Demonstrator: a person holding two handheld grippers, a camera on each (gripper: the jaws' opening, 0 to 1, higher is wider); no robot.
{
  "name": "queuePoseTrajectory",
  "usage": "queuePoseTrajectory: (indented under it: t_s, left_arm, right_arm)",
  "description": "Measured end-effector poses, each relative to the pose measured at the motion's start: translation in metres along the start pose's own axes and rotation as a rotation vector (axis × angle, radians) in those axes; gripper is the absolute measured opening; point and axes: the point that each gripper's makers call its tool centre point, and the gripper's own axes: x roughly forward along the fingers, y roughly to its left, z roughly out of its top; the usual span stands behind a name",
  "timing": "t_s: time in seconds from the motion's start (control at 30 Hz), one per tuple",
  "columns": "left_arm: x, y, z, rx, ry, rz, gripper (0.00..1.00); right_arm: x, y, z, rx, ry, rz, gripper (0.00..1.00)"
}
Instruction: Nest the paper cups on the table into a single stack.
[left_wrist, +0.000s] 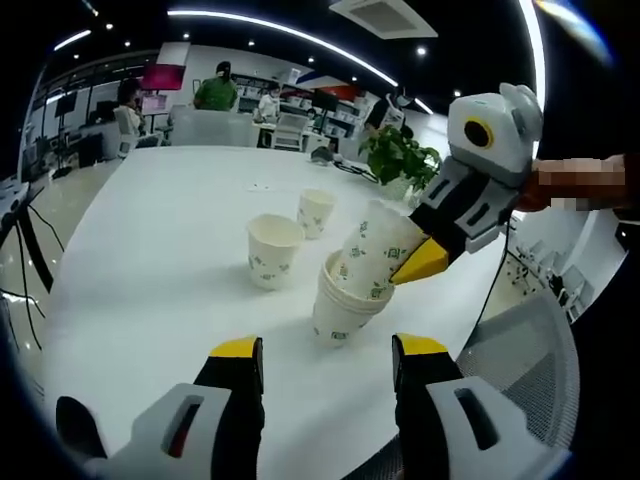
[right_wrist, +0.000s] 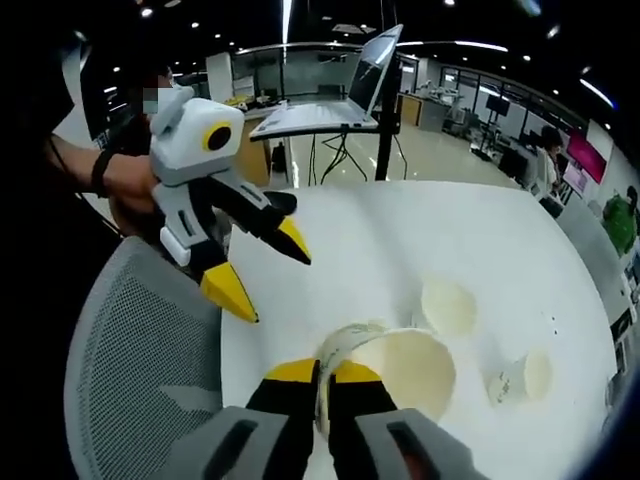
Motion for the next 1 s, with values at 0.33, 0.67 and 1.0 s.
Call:
queuePoseTrajectory:
  t_s: [0.33, 0.67, 1.0]
  left_arm:
    - [-0.0003, 0.0026, 0.0006, -0.002, -0.001, 0.004, 0.50]
    - [-0.0004, 0.0010, 0.0006, -0.003, 0.003, 0.002, 0.49]
    - [-0.0004, 0.0022, -0.0002, 0.001, 0.003, 0.003, 0.50]
  right_arm:
    - [0.0029, 0.0009, 0.0015, 0.004, -0.003, 0.003, 0.02]
    - [0.0031, 0.0064, 0.0073, -0.007, -0.006, 0.000, 0.03]
    - [0.0006, 0.0049, 0.0070, 0.007, -0.011, -0.009, 0.05]
